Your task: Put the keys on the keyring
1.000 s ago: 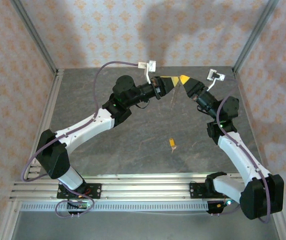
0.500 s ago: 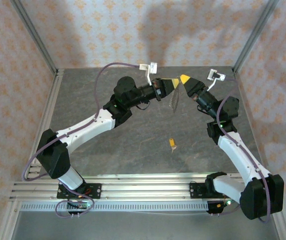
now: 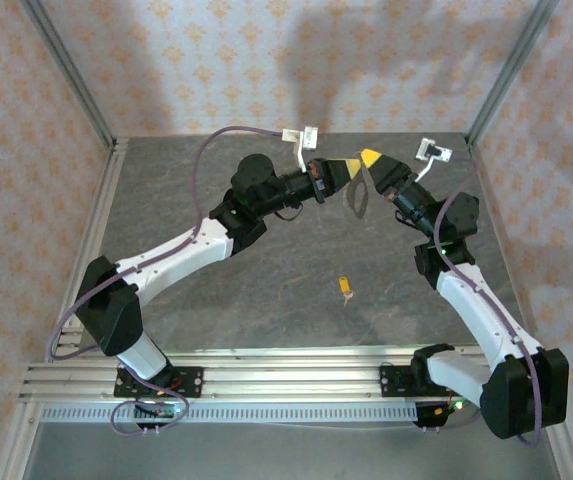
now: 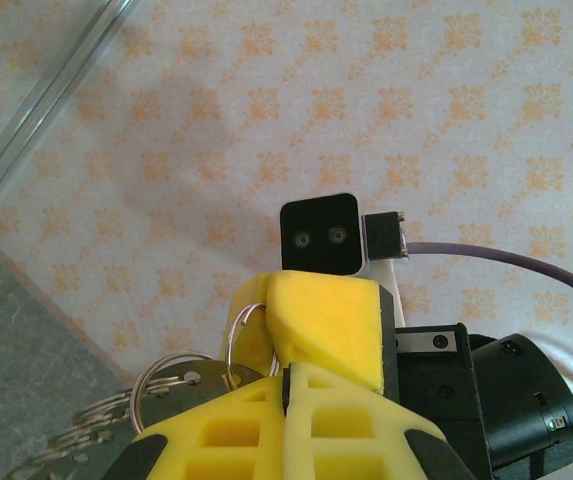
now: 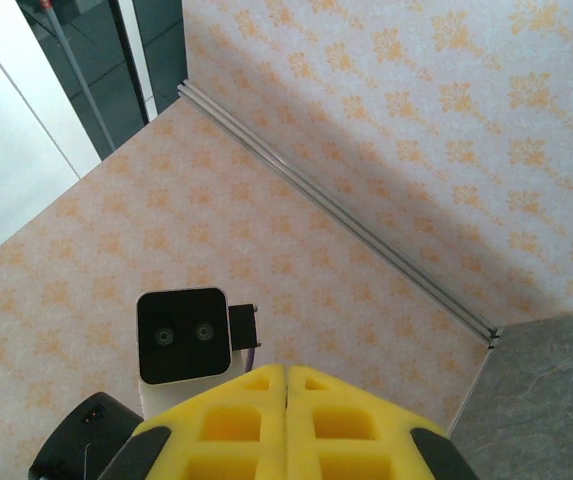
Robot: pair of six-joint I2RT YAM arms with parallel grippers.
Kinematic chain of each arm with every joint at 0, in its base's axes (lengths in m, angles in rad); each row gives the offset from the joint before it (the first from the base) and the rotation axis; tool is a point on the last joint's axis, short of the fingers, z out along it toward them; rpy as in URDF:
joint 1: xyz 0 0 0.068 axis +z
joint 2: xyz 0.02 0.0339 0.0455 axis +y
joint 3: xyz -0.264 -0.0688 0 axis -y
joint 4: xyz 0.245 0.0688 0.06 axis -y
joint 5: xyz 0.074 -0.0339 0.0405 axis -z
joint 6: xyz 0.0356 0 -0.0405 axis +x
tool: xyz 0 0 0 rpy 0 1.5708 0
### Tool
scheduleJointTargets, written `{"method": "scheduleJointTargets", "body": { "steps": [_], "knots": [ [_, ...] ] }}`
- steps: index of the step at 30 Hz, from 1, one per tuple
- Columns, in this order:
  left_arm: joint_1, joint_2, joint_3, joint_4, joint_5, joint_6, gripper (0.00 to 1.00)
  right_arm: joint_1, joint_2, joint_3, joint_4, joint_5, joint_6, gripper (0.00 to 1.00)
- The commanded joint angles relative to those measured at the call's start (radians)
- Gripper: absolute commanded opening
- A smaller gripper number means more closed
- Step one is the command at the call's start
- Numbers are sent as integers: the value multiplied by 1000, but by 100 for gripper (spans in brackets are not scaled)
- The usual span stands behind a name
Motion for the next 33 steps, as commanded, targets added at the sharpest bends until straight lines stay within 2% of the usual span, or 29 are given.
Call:
{"method": "scheduleJointTargets", "body": {
  "steps": [1, 5, 7, 12, 17, 24, 30, 33],
  "knots": [
    [-10, 13, 31, 39, 7, 19, 0, 0, -16, 11, 16, -11, -12, 0],
    [-8, 1, 37, 4, 22, 60, 0, -39, -33, 23, -30, -4, -14, 35],
    [-6, -8, 39, -15, 30, 81, 0, -71, -47, 25, -47, -4, -8, 41],
    [2, -22, 56, -75, 55, 131, 0, -106, -68, 22, -74, -21, -2, 42],
    [11, -65, -3, -84, -12, 158, 0, -114, -79, -27, -155, 2, -43, 42],
    [27, -88, -86, -93, -69, 150, 0, -118, -81, -89, -445, 163, -177, 43],
    [27, -79, -162, -128, -185, 139, 0, -133, -28, -154, -550, 318, -211, 45],
    [27, -46, -174, -133, -236, 121, 1, -157, 34, -166, -582, 351, -218, 45]
  ]
}}
